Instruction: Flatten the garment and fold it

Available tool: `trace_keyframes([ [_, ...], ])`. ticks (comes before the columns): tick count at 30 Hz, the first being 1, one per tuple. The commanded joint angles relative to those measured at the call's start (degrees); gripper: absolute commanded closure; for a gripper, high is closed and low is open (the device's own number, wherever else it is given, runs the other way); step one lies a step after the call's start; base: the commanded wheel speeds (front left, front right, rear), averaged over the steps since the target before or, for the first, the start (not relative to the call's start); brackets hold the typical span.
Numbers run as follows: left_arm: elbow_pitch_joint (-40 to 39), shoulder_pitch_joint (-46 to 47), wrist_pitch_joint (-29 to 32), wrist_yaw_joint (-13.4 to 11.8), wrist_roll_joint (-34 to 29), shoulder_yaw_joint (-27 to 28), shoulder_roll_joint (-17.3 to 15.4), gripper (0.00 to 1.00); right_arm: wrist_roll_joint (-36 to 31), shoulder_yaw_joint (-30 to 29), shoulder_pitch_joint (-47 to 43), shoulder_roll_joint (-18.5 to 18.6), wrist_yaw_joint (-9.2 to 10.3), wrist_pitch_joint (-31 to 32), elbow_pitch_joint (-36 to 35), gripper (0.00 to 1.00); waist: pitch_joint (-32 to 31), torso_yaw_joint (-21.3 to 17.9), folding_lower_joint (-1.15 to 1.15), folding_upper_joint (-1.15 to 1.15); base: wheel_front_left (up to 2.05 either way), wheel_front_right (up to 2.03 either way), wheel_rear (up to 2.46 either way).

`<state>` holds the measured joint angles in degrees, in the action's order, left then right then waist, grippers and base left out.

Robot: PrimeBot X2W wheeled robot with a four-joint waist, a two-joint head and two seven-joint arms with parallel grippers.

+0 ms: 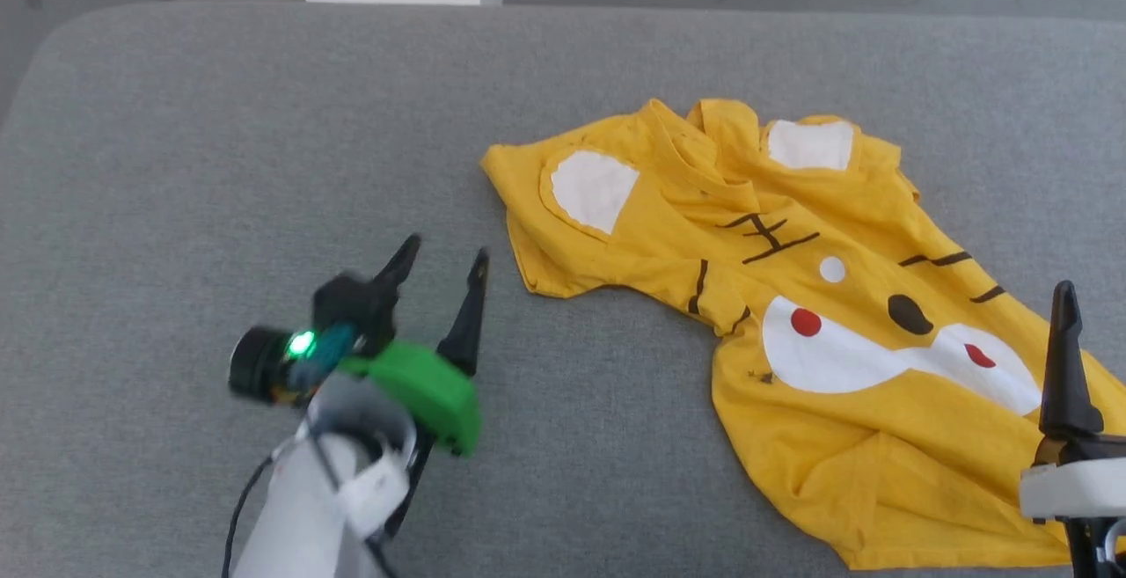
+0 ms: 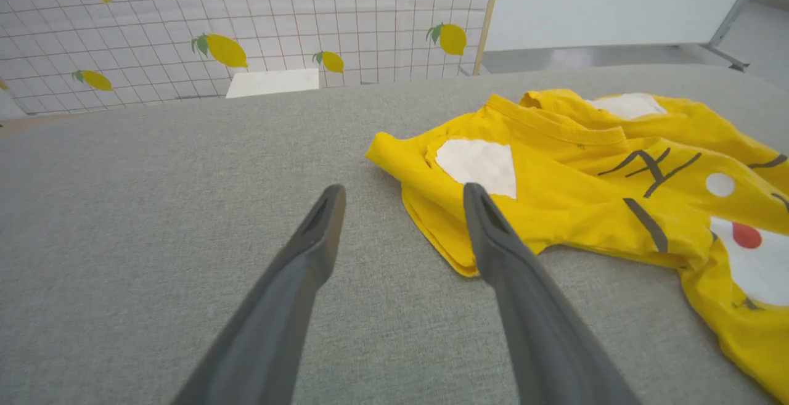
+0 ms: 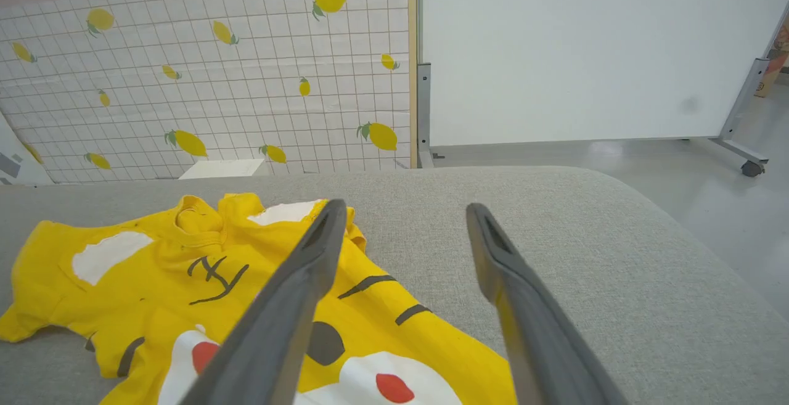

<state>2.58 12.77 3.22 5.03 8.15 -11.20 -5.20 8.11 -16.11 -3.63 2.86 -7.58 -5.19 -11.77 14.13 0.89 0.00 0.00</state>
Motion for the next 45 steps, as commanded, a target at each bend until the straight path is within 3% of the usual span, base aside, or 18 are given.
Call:
trace_keyframes([
  [1, 1.6, 2.89, 2.03, 0.42, 0.18, -0.75, 0.11, 0.0, 0.42, 0.23, 1.21, 0.02, 0.09, 0.11, -0.23, 0.0, 2.39, -0.98, 0.0, 0.0, 0.0, 0.0, 0.0],
  [7, 8.29, 9.18, 11.56, 0.39, 1.19, -2.75, 0.76, 0.0, 0.66, 0.81, 2.87, 0.02, 0.09, 0.08, -0.2, 0.0, 5.56, -2.57, 0.0, 0.0, 0.0, 0.0, 0.0],
  [17, 13.79, 11.72, 18.78, -0.95, 3.03, -4.63, 1.52, 0.0, 1.59, 0.88, 4.22, 0.02, 0.09, -1.02, 1.81, 0.0, 7.68, -4.84, 0.0, 0.0, 0.0, 0.0, 0.0],
  [18, 14.14, 11.69, 19.09, -0.94, 3.05, -4.91, 1.54, 0.77, 1.63, 0.89, 4.26, 0.02, 0.09, -1.13, 2.01, 0.0, 7.72, -4.93, 0.0, 0.0, 0.0, 0.0, 0.0],
  [19, 14.7, 11.59, 19.52, -1.05, 3.15, -5.16, 1.58, 1.0, 1.67, 0.89, 4.33, 0.02, 0.09, -1.26, 2.26, 0.0, 7.76, -5.02, 0.0, 0.0, 0.0, 0.0, 0.0],
  [26, 14.13, 9.59, 18.55, -2.26, 6.2, -4.5, 1.89, 1.0, 1.76, 0.61, 4.7, 0.02, 0.09, -1.78, 3.69, 0.0, 6.18, -4.05, 0.0, 0.0, 0.0, 0.0, 0.0],
  [32, 5.47, -0.38, 13.84, -8.2, 8.31, 1.09, 1.1, 1.0, 1.6, -0.01, 3.34, 0.02, 0.09, -1.67, 4.45, 0.0, 2.47, -1.12, 0.0, 0.0, 0.0, 0.0, 0.0],
  [38, -5.57, -16.65, 14.97, -14.09, 7.89, 4.99, -0.95, 1.0, 1.52, 0.04, 1.81, 0.02, 0.09, -0.77, 4.08, 0.0, 0.3, 1.88, 0.0, 0.0, 0.0, 0.0, 0.0],
  [43, -7.96, -26.43, 20.55, -14.77, 9.18, 3.14, -0.76, 1.0, 1.24, 0.05, 0.9, 0.02, 0.09, 0.5, 3.62, 0.0, -0.68, 4.4, 0.0, 0.0, 0.0, 0.0, 0.0],
  [44, -8.43, -26.85, 20.11, -15.12, 9.25, 3.07, -0.51, 0.92, 1.09, 0.14, 0.82, 0.02, 0.09, 0.83, 3.48, 0.0, -0.86, 4.85, 0.0, 0.0, 0.0, 0.0, 0.0],
  [45, -8.83, -26.76, 19.43, -15.39, 9.19, 3.01, -0.31, 0.0, 1.01, 0.15, 0.8, 0.02, 0.09, 1.03, 3.33, 0.0, -1.04, 5.21, 0.0, 0.0, 0.0, 0.0, 0.0],
])
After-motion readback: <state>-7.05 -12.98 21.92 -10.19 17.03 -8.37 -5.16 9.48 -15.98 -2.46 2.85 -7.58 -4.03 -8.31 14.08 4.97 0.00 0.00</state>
